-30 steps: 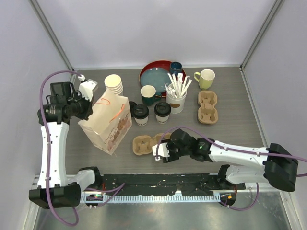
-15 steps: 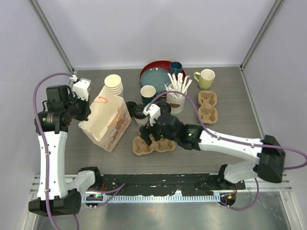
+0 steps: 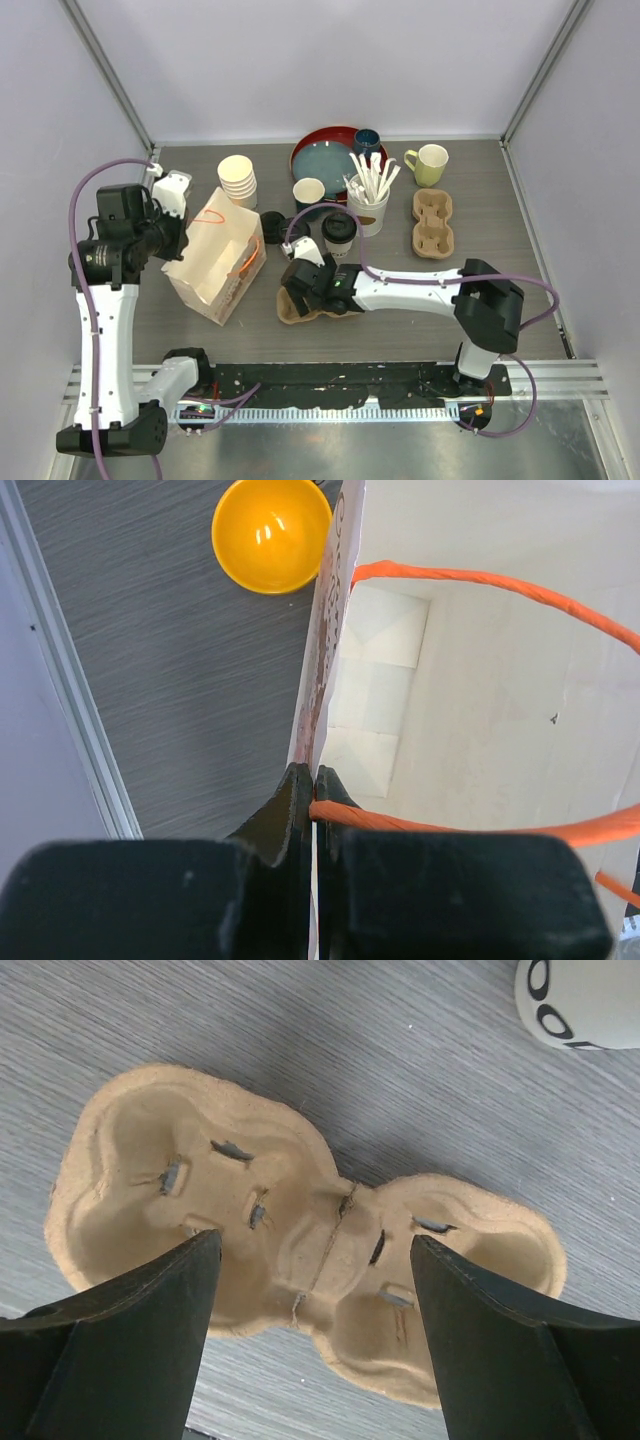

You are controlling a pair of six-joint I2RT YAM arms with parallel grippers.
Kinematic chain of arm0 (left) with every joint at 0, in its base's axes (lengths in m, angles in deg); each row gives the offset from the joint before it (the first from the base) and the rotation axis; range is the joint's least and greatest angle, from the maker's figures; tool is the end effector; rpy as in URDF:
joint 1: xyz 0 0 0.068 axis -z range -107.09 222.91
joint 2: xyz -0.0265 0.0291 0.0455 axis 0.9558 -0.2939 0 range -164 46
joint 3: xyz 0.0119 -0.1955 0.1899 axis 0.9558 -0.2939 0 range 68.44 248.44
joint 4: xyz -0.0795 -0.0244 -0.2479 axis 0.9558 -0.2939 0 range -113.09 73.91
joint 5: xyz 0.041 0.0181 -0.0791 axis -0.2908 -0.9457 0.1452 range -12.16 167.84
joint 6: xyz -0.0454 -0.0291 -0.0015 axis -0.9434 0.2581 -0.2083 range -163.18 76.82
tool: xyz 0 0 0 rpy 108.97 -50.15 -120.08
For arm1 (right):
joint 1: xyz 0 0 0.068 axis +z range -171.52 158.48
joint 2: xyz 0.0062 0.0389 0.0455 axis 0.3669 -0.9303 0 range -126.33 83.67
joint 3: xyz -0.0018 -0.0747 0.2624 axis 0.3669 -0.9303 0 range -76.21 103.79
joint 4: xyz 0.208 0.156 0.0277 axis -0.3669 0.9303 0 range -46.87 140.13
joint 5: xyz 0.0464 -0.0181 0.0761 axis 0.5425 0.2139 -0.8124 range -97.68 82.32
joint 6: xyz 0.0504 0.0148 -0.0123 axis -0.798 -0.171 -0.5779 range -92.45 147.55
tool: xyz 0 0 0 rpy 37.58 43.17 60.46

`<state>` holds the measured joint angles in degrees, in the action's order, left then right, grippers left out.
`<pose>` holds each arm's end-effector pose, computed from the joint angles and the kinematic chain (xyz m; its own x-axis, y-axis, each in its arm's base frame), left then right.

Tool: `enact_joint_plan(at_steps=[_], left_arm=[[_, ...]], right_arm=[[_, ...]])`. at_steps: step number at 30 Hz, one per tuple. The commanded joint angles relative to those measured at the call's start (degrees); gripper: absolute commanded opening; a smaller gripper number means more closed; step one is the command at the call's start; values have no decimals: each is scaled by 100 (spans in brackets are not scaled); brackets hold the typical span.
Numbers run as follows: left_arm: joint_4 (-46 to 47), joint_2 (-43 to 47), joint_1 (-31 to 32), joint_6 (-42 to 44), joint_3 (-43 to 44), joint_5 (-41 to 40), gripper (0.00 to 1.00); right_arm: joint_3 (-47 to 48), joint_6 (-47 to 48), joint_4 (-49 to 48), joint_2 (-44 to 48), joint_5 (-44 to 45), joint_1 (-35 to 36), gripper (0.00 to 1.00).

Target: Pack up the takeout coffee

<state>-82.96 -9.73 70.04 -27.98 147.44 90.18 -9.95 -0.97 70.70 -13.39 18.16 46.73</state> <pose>0.1517 0.0000 0.4086 -0.6370 0.2245 -0.7374 0.2825 0.9581 0.0476 0.1438 0.3188 0.2112 -0.6358 -0.4343 -0.6381 -0.5095 0.8571 -0.0756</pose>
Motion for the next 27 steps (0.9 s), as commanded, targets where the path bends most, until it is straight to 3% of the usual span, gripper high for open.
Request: enact_joint_plan(at_steps=[1,5,12,17,27], left_arm=[[8,62,41,18,247,-30,0],[-63,70,76,97,221,-30,0],[-238,97,85,203,335,-47,0],[-405,88,85,194,449,242,0],[-1029,132,191,334,467,857,0]], right_arm=[[326,-322,64,-348,228,-4,82],[361,-278,-94,-709,-97,-127,80],[169,-322,-42,-657,-176,-163,61],[19,-304,64,-244,-36,-163,47],[-78,-49,739,1231,254,-163,41]])
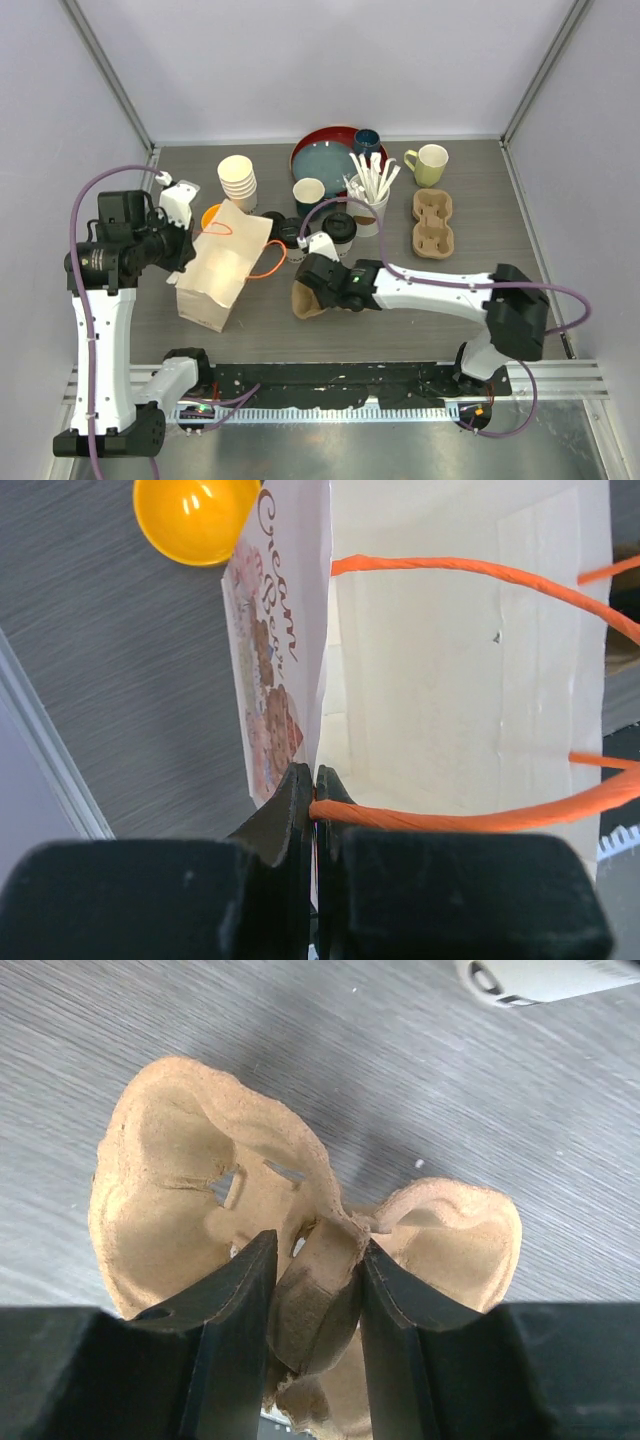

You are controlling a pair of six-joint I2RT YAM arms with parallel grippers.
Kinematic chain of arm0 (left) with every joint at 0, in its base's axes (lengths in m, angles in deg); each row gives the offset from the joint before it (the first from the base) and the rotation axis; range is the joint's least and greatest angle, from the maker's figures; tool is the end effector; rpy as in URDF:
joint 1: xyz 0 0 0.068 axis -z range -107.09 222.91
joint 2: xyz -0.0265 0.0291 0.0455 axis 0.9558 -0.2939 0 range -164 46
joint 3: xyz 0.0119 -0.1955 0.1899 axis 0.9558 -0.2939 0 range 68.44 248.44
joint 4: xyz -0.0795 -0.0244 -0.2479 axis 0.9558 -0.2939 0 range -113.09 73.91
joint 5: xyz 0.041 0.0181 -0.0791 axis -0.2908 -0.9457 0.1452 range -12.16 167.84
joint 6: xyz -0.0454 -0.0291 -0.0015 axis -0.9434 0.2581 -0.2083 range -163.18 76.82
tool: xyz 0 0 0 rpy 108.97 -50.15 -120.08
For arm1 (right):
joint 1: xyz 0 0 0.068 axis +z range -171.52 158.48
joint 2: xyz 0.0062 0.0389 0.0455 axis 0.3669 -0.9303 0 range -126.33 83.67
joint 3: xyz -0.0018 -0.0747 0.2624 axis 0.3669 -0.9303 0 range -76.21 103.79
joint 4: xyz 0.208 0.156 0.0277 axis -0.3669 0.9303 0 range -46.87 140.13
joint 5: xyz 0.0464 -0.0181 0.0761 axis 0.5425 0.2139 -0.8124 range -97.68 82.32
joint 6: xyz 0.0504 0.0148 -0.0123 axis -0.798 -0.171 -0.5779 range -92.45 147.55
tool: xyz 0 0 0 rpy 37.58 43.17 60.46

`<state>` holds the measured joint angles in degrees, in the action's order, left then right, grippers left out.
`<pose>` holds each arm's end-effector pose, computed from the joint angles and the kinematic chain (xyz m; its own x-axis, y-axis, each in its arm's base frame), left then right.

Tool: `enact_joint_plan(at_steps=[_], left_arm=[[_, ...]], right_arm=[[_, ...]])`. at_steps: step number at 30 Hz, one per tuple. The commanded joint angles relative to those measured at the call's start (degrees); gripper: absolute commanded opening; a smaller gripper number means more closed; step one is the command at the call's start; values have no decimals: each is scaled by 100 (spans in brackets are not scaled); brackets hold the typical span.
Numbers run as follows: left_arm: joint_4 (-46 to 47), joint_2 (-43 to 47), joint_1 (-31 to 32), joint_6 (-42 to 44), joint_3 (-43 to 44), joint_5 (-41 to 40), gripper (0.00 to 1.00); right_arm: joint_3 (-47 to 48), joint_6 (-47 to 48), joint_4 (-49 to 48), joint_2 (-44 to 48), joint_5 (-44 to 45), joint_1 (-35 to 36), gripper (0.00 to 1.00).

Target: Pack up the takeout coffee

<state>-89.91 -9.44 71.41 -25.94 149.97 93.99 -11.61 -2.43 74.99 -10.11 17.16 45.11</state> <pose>0.1369 -0.0063 0.4125 -0.6586 0.2675 -0.7034 0.3738 0.9275 0.0028 0.1454 0.2990 0.2168 -0.6765 -0.4225 -0.6032 -0.4784 0.8748 -0.0764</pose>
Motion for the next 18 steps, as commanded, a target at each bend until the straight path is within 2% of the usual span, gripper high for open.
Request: enact_joint_plan(at_steps=[1,8,12,15,18], left_arm=[[-369,104,62,140,213,547,0],[-633,95,97,219,152,1136,0],[-712,95,97,175,161,1487,0],[-678,112,97,44,135,1734,0],[-572,86,97,-62,29,1805,0]], right_arm=[[105,123,382,1062,407,-10,41],[842,395,1138,2591,1075,-10,41],[1388,1053,806,3198,1198,-1,39],[2002,1476,568,3059,1067,8,39],[2784,2012,410,2497,427,69,39]])
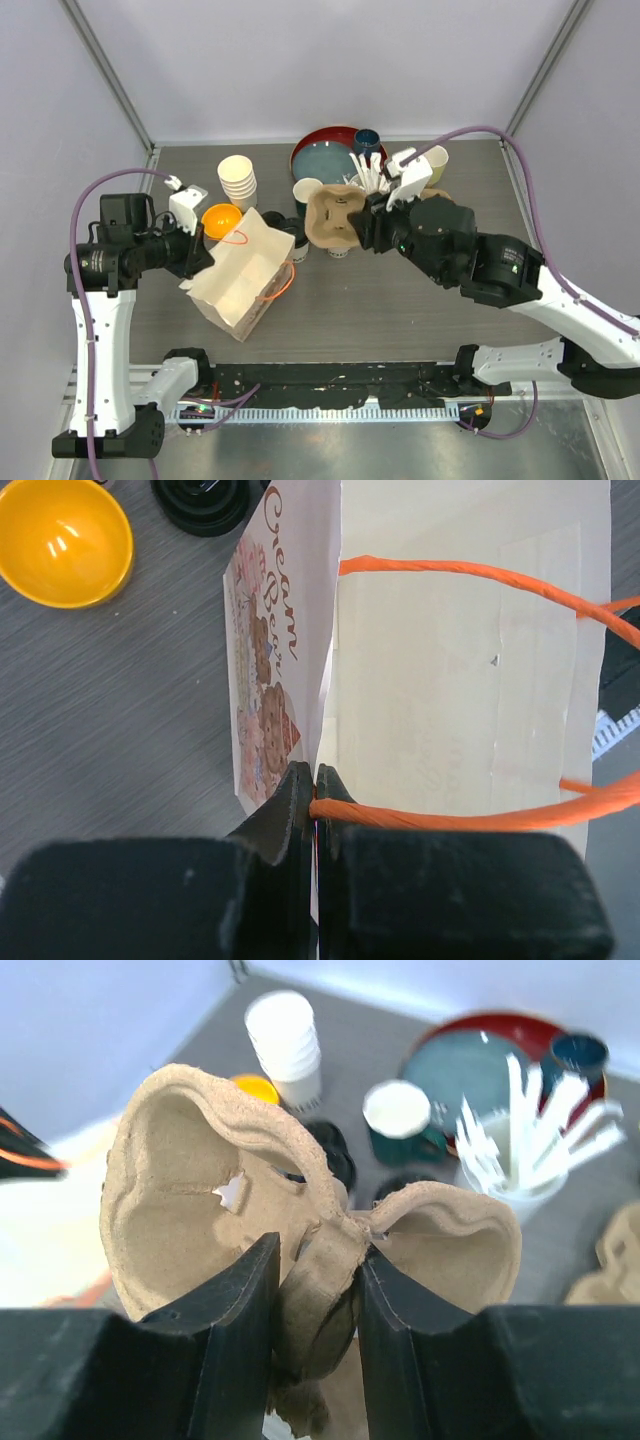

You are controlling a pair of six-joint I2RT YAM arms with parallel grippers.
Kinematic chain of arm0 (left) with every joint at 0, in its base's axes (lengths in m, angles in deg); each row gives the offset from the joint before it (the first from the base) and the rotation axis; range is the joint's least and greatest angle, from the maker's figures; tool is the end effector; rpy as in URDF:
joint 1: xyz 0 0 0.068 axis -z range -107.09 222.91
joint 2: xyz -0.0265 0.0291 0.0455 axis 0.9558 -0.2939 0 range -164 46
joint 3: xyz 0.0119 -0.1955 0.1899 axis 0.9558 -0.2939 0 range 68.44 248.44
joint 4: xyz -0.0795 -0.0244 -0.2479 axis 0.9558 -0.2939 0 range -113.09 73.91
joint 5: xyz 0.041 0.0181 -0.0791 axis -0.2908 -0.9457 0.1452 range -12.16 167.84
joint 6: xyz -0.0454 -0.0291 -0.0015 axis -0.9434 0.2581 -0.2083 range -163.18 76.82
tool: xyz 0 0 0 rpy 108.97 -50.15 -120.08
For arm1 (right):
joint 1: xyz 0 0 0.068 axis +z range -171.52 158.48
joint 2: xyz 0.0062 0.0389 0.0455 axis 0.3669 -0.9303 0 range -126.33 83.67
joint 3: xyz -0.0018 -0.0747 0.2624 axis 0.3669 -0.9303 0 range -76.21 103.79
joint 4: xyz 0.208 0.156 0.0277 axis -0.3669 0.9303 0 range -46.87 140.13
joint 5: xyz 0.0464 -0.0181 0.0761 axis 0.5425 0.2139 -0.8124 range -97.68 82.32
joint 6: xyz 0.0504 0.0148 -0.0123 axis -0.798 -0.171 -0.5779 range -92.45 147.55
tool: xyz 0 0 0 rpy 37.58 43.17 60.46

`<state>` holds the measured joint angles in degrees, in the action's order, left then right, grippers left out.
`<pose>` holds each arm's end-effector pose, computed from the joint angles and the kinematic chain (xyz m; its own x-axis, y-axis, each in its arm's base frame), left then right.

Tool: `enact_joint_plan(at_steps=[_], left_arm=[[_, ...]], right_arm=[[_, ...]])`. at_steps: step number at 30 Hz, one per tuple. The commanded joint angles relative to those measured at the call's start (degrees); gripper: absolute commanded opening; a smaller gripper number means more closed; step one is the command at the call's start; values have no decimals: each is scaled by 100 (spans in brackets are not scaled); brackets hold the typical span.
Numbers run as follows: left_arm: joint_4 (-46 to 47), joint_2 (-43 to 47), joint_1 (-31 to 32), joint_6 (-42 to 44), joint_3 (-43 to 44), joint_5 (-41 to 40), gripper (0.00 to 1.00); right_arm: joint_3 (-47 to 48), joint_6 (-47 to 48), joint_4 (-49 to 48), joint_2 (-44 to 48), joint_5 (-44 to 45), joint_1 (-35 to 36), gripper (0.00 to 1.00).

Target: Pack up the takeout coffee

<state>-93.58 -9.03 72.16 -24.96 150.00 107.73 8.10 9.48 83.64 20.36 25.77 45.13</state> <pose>0.1274 -0.0161 0.4115 -0.6432 0.2627 -0.7192 0.5301 0.8305 -0.1707 0.0998 0.1819 0.4586 -0.2995 -0.0409 -0.9532 -0.4915 0.8629 0.1174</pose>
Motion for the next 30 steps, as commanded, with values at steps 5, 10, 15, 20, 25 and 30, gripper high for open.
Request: enact_joint_plan(at_steps=[5,10,15,20,25,30], left_arm=[[-38,-17,23,-99,-403,439,0],[15,-140,14,-160,-413,694,0],[243,-228,31,-354,-500,562,0],[296,-377,31,-459,-562,790,0],[419,-316,23,-547,-597,773,0],[419,-307,23,-521,-685,641,0]], right_arm=[[1859,1647,-842,-1604,-1953,234,41],[2291,2149,-1519,-2158,-2580,234,41],[1748,2588,-2248,-2318,-3579,234,43],[1553,2642,-2601,-2528,-4074,138,44],[1291,2273,-2610,-2783,-3812,120,39],[1078,2167,-2338,-2784,-3609,49,43]])
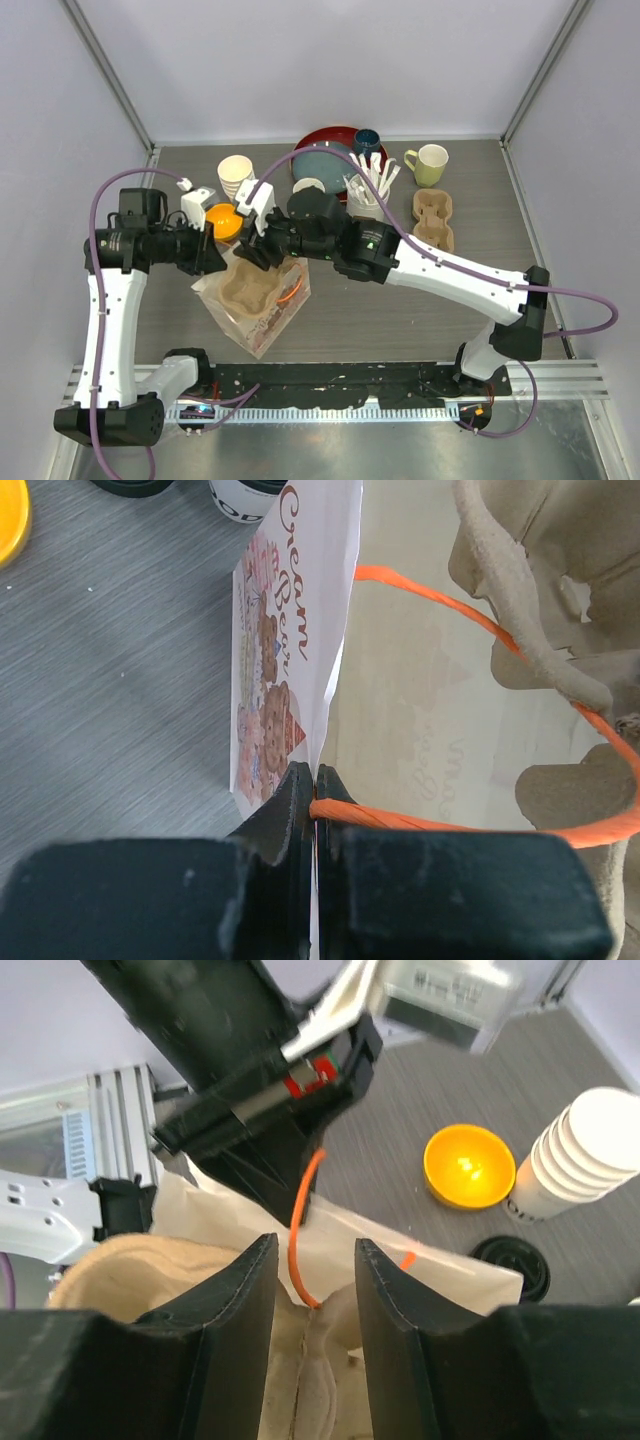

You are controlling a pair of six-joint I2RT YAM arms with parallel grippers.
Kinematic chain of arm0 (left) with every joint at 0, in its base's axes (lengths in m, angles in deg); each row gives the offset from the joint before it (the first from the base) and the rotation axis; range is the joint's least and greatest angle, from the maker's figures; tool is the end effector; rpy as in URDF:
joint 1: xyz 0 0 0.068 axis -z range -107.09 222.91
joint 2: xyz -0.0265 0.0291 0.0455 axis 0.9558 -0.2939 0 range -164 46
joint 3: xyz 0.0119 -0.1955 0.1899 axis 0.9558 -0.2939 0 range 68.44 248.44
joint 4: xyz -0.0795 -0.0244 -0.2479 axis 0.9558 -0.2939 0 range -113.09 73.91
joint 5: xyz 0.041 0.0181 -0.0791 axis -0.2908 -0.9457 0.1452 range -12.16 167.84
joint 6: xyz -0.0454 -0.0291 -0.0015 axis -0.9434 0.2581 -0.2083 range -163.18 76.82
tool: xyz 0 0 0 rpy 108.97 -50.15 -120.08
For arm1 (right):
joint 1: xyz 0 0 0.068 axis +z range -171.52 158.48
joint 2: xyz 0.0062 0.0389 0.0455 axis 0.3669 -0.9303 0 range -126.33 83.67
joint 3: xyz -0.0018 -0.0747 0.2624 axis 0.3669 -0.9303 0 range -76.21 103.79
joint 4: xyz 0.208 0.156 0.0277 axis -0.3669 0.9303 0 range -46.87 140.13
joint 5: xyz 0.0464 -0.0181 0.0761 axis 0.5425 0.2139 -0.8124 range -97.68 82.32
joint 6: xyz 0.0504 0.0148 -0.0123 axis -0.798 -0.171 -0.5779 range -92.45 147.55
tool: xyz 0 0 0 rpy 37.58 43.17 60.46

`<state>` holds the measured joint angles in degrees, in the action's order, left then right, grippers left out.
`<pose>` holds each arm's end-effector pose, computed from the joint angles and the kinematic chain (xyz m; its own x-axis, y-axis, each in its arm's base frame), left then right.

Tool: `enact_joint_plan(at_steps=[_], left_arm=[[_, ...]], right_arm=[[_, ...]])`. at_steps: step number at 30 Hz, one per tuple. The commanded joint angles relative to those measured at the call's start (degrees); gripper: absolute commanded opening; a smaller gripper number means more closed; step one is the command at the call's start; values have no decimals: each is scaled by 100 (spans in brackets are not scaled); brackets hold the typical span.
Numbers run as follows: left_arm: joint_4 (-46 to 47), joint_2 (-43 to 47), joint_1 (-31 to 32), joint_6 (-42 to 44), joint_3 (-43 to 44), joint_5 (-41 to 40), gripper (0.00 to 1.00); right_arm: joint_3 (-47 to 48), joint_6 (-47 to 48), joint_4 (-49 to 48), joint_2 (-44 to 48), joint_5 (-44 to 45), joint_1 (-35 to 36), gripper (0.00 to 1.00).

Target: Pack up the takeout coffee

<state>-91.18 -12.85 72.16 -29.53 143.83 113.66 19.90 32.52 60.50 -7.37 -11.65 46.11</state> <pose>0.1552 -0.0188 0.3790 -0.7594 0.1815 -0.6248 0.4877 0.7944 -0.3620 0.1387 0.3438 0.4356 0.0014 -0.2237 -0.9747 -0.9518 0.2987 -0.0700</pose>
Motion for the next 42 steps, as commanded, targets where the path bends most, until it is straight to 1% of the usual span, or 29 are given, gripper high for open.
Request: enact_joint_plan(at_steps=[1,3,4,7,10,11,13,14,16,17,20,24,26,27,29,31,32,33,35,36,38,39,41,42], left_arm=[[161,84,31,-47,-78,40,0],[153,84,23,-29,-51,49,0],[161,93,14,-29,-34,49,0],[188,84,14,-29,-8,31,0],[179,119,23,-12,19,-21,0],[179,128,23,-3,19,-39,0],[153,128,23,24,63,-92,0],[144,128,23,32,89,-109,0],[144,137,23,50,159,-162,0],[135,137,31,67,186,-188,0],[126,137,23,94,239,-162,0],[109,119,23,120,221,-136,0],[109,119,23,112,212,-118,0],[109,119,188,103,195,-101,0],[100,128,190,103,177,-92,0],[91,146,198,85,186,-92,0],[91,154,198,94,186,-101,0],[91,163,198,103,186,-92,0],[82,146,198,120,195,-101,0],[82,154,198,112,204,-92,0],[91,146,198,112,212,-118,0],[82,137,198,94,239,-127,0],[126,128,198,-37,256,-188,0],[222,128,198,-142,256,-241,0]], right_arm=[[11,-111,90,16,142,-57,47],[222,-102,477,17,177,-49,52],[441,-84,600,25,168,-49,59],[889,-32,970,-27,159,-49,72],[1329,-14,1383,-185,159,-58,80],[1435,4,1671,-229,125,-66,82],[1855,39,2067,-457,-34,-127,83],[1997,39,2469,-536,-43,-163,83],[2304,91,2858,-782,-156,-207,83],[2385,100,3199,-853,-218,-224,83],[2544,118,3614,-976,-560,-295,83],[2649,144,3765,-1082,-789,-365,84],[2763,144,3853,-1222,-982,-365,80],[2781,144,3862,-1249,-1035,-374,78],[2790,136,3871,-1319,-992,-374,77],[2772,136,3871,-1354,-957,-374,72],[2772,118,3880,-1398,-939,-374,68],[2763,109,3897,-1407,-957,-374,61],[2772,83,3888,-1416,-1009,-383,54],[2781,57,3888,-1416,-1062,-391,48],[2772,30,3880,-1399,-1080,-409,43],[2781,-5,3871,-1372,-1097,-418,38],[2781,-84,3757,-1337,-1089,-436,31],[2764,-128,3704,-1319,-1071,-453,25]])
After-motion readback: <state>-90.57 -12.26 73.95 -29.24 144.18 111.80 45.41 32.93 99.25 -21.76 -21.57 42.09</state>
